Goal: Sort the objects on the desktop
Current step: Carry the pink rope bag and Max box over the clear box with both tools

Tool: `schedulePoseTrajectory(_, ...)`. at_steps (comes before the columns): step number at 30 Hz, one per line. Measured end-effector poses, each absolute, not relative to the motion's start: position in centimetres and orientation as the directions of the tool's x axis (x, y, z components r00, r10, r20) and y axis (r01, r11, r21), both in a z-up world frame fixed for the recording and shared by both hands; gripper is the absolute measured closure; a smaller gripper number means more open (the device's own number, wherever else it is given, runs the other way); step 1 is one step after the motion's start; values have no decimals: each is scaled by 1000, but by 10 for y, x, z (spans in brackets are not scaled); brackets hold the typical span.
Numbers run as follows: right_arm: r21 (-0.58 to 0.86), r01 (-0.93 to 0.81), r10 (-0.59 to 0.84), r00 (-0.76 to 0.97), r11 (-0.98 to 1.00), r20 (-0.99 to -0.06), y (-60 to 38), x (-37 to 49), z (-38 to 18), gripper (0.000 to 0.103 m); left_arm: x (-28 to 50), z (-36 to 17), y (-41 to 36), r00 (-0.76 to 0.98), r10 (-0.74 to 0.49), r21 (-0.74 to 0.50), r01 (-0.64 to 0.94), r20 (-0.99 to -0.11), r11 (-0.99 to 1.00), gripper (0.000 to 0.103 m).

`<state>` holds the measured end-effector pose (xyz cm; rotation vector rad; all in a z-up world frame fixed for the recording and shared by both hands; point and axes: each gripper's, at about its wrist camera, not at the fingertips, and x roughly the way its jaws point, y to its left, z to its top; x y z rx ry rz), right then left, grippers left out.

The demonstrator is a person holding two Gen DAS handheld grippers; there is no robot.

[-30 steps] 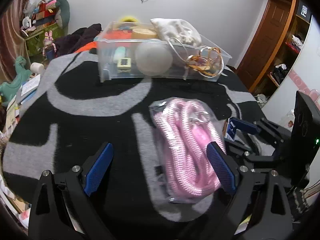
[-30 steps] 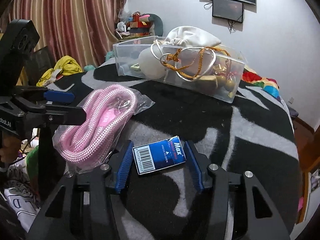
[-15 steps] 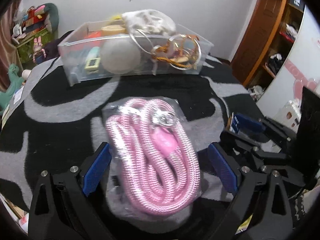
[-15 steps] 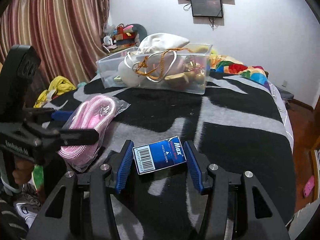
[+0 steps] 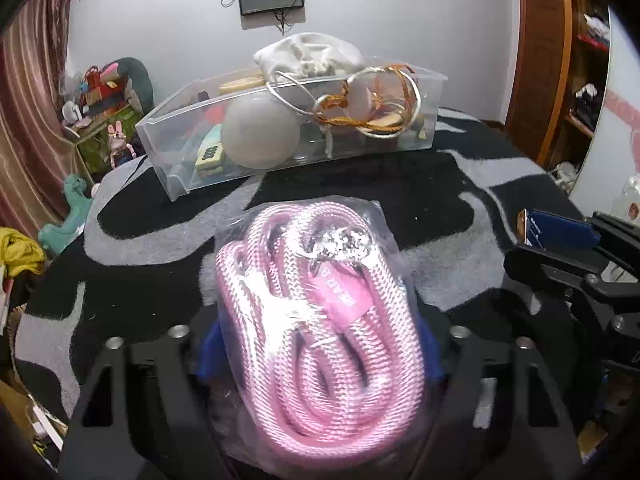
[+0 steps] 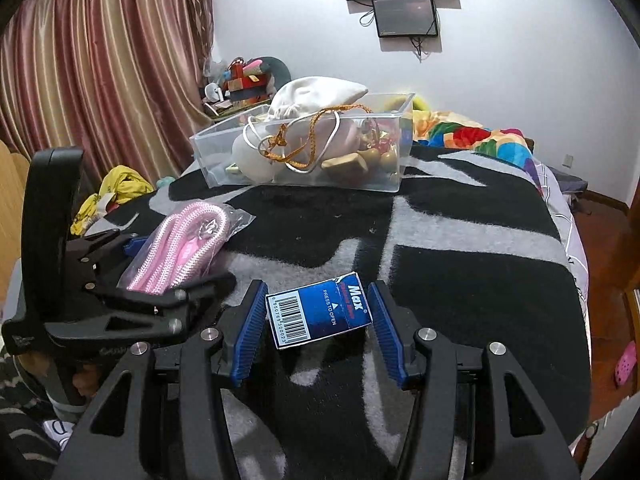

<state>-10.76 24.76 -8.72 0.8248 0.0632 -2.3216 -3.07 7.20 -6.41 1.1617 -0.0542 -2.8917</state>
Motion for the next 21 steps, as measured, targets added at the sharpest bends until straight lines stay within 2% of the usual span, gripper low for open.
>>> schedulePoseTrajectory(2, 177, 604, -580, -577, -777, -576, 248, -108, -86, 55, -32, -61, 63, -722, -22, 9, 21, -691, -1000, 39)
schedulePoseTrajectory(5, 184, 603, -582, -574, -776, -577, 247, -109, -85, 55, -33, -56, 54, -724, -1, -30, 29, -690, -999, 42)
schedulePoseTrajectory(13, 203, 598, -591, -574, -776, -567, 250, -114, -76, 55, -29, -41, 31, -742, 53, -131, 47, -669, -990, 43)
schedulePoseTrajectory(21, 163, 604, -577, -594, -780, -561, 247, -118, -59, 55, -25, -18, 21, -783, 43, -134, 52, -621, -990, 43)
